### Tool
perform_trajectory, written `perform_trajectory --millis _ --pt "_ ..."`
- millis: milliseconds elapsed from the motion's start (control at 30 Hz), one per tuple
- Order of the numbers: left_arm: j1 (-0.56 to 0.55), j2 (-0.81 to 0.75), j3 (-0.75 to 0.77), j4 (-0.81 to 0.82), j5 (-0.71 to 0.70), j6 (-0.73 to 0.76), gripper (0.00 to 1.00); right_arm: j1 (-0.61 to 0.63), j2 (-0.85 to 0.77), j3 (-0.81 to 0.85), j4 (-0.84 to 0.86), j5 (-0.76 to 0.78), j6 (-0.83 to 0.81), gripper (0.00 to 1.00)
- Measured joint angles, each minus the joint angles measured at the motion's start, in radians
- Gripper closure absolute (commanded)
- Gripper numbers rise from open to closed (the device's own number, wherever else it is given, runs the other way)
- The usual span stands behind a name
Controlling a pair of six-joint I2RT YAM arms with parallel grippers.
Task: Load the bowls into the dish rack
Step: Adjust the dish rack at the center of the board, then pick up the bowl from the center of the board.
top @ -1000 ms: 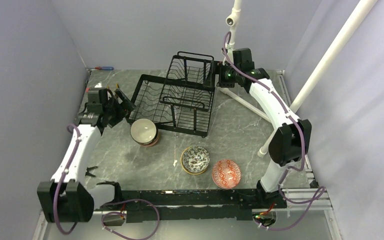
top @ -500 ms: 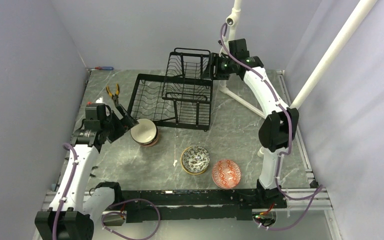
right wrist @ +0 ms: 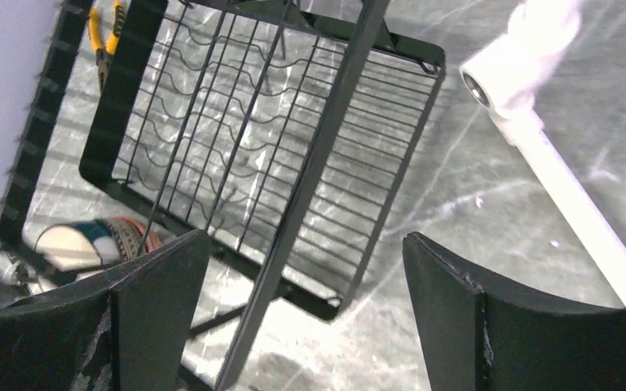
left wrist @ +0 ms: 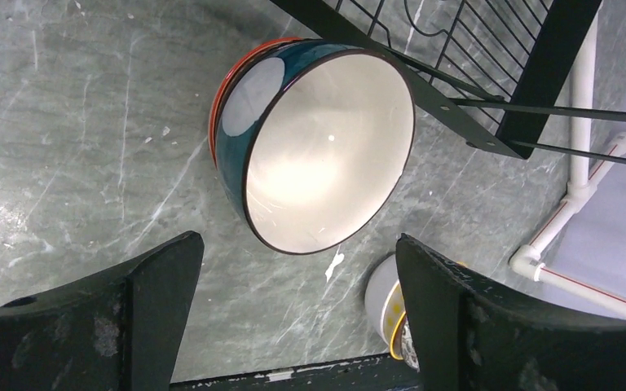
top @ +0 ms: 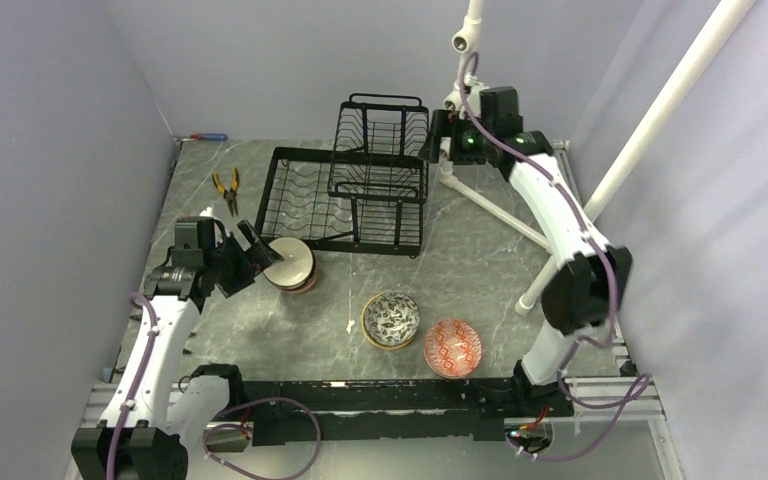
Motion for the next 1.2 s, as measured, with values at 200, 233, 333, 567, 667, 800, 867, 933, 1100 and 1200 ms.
perform_trajectory --millis 200,233,333,567,667,800,867,933,1100,1200 --pt "0.0 0.013 0.0 -0.018 -0.021 0.002 0.16 -0.005 -0.36 -0.285 0.115 0.039 -0.014 0.01" --pt "0.0 0.02 0.0 -0.018 -0.024 0.002 0.18 -0.005 -0.414 -0.326 0.14 0.038 -0.013 0.01" --pt "0.0 0.064 0.0 -0.014 -0.035 0.001 0.23 -0.004 -0.543 -0.446 0.215 0.031 -0.011 0.01" --pt "0.0 0.166 -0.013 0.032 -0.043 -0.002 0.44 -0.004 -0.726 -0.679 0.301 0.031 0.011 0.03" --pt "0.0 0.201 -0.022 0.059 -0.042 -0.001 0.48 -0.004 -0.769 -0.754 0.332 0.025 0.028 0.03" --pt "0.0 0.245 -0.022 0.085 -0.043 0.0 0.55 -0.004 -0.783 -0.79 0.349 0.007 0.047 0.01" --pt "-0.001 0.256 -0.022 0.092 -0.049 0.0 0.59 -0.004 -0.782 -0.791 0.351 -0.005 0.049 0.0" --pt "-0.001 0.261 -0.022 0.095 -0.059 0.002 0.67 -0.004 -0.782 -0.791 0.353 -0.036 0.048 0.0" --pt "-0.005 0.261 -0.022 0.082 -0.076 0.017 0.91 -0.004 -0.782 -0.791 0.353 -0.087 0.051 0.0" --pt "-0.007 0.256 -0.022 0.064 -0.09 0.016 0.97 -0.004 -0.782 -0.791 0.352 -0.11 0.051 0.0"
